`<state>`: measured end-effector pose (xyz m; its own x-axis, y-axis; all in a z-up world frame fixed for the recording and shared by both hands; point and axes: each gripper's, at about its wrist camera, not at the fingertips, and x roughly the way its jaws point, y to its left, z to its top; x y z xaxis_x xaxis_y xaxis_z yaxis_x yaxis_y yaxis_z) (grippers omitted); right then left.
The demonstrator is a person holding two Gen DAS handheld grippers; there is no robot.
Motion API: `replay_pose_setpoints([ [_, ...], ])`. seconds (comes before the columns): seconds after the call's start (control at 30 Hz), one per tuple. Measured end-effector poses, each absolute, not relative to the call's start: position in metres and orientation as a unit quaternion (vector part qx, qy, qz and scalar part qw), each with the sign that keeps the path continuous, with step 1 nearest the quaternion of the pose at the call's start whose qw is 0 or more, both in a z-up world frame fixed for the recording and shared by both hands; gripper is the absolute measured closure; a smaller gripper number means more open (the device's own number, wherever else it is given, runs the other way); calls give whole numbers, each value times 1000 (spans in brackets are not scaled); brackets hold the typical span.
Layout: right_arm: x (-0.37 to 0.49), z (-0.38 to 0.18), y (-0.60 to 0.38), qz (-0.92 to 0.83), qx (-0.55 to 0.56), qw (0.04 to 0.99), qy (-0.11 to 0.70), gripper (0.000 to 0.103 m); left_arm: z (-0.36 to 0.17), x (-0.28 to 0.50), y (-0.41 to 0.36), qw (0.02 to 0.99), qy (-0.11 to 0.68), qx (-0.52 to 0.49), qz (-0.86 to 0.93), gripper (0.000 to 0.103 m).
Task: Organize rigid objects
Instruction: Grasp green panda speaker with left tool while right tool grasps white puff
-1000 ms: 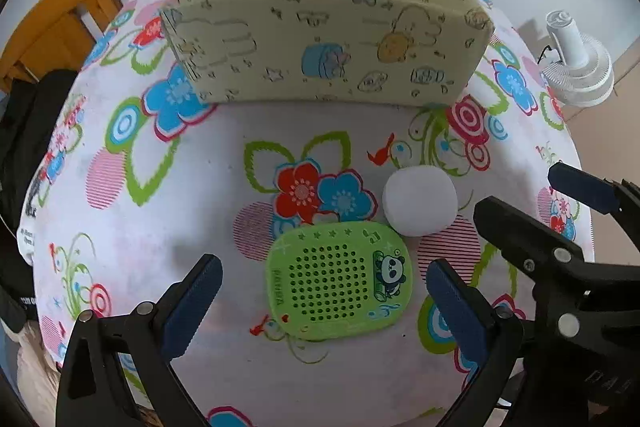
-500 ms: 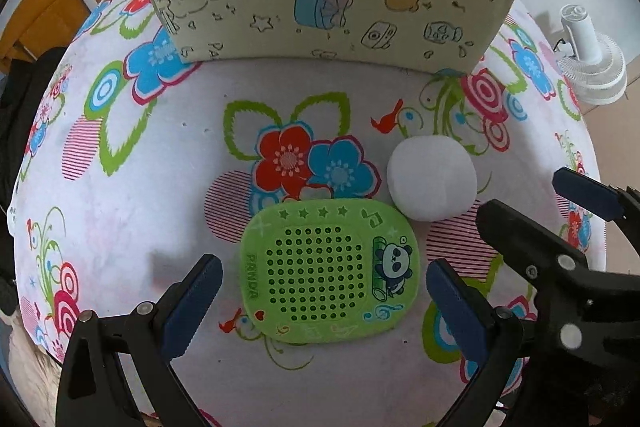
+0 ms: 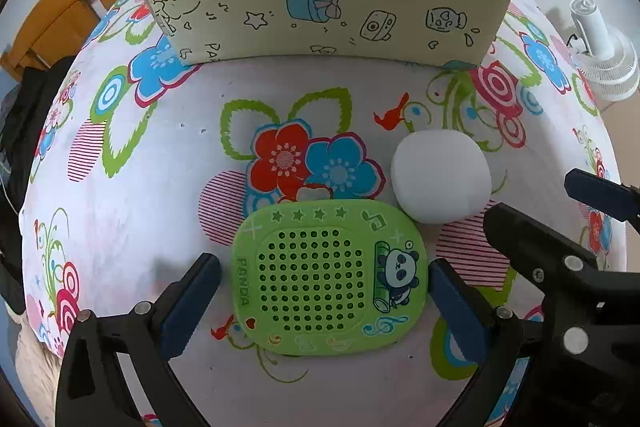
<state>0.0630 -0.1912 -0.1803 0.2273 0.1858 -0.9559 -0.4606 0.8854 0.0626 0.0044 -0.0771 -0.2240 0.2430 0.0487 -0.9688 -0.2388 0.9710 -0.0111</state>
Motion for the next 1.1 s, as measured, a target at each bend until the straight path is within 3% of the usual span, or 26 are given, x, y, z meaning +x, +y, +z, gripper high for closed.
replay_pose_setpoints([
  [0.1, 63, -181, -190, 209, -117, 774, 586, 17, -224, 6, -76, 776, 617, -82, 96, 0],
  [0.2, 63, -181, -188, 212, -119, 773, 586, 17, -220, 6, -75, 782, 611, -79, 93, 8],
  [1.1, 61, -182, -146, 209, -95, 777, 586, 17, -204, 14, -39, 789, 608, -42, 73, 8],
])
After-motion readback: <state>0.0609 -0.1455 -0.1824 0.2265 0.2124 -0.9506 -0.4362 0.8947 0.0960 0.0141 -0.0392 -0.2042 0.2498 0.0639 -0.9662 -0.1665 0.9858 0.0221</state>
